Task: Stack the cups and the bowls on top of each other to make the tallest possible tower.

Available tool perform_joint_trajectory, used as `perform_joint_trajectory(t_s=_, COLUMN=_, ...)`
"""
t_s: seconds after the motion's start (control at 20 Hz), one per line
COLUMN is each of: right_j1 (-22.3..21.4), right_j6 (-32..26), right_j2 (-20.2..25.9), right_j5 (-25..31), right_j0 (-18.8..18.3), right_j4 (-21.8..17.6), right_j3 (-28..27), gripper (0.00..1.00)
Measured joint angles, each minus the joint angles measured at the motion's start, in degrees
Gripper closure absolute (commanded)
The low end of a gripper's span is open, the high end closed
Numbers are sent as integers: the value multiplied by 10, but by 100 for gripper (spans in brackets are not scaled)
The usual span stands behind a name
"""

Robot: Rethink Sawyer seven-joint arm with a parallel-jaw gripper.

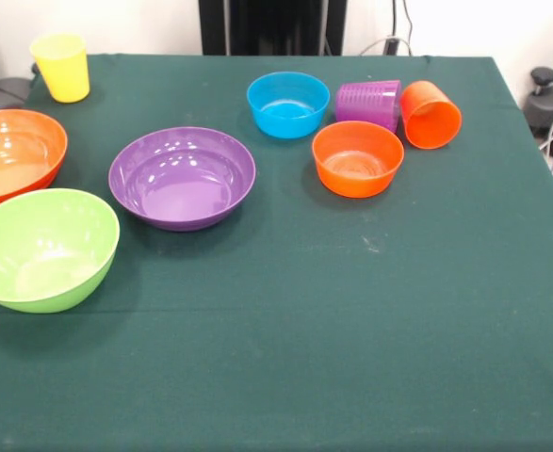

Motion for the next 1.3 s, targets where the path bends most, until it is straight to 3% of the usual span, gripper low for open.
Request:
perform_joint_trajectory(t_s=0.35, right_j1=-15, right_j6=-29, right_j2=8, right_j5=6, right_j0=24, right_j4=28, right_j3=42, gripper=0)
perform_joint_trajectory(t_s=0.9, right_j1=-14, right_j6=-29, right_j2=8, right_j5=14, right_j0=35, right_j4=67, right_j3=42, gripper=0)
perform_joint_trajectory(t_s=1.3, right_j1=3, right_j6=-29, right_j2=8, right_j5=61, right_j0=34, right_j4=69, right_j3=42, gripper=0)
